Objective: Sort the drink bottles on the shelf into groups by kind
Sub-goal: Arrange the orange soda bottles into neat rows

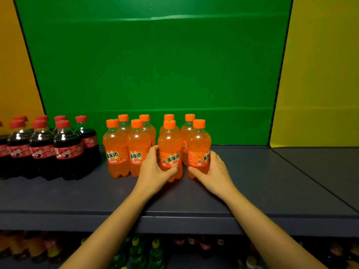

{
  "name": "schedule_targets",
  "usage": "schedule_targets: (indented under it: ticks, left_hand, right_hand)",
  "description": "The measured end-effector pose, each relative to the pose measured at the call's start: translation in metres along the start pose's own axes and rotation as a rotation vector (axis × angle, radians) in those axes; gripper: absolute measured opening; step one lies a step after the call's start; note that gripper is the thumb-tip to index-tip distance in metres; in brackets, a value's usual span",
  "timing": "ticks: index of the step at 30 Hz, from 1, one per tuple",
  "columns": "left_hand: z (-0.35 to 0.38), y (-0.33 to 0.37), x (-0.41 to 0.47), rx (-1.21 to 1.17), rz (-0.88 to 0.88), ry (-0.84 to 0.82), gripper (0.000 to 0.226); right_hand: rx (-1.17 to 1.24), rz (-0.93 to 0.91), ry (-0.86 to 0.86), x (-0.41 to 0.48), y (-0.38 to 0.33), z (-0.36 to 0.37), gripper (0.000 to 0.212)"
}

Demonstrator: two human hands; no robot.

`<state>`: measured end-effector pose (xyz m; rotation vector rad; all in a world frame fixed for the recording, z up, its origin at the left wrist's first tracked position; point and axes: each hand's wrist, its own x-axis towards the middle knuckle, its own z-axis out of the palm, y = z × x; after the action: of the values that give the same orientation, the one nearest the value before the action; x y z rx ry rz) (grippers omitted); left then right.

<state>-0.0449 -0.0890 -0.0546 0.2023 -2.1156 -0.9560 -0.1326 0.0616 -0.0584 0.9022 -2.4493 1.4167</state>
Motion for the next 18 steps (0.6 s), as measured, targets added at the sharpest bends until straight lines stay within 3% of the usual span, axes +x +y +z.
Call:
schedule_targets:
  ticks: [2, 9, 18]
  left_hand:
    - [0.0005, -0.0009, -0.0002, 0.015, 0.021, 0.024, 0.068]
    - [-0.0007, 0.0011, -0.0033, 0.189, 0.069, 0.144, 0.075]
    - [0.0012, -0.0038, -0.0015, 0.234, 0.063, 0.174, 0.077]
  right_hand:
    - [0.041, 0.027, -0.029, -0.0006, -0.0007, -0.0015, 0.055]
    - [0.053, 0.019, 0.013, -0.0010, 0.0011, -0.0013, 0.068]
    - [-0.010, -0.043, 0.057, 0.0024, -0.0004, 0.0011, 0.057]
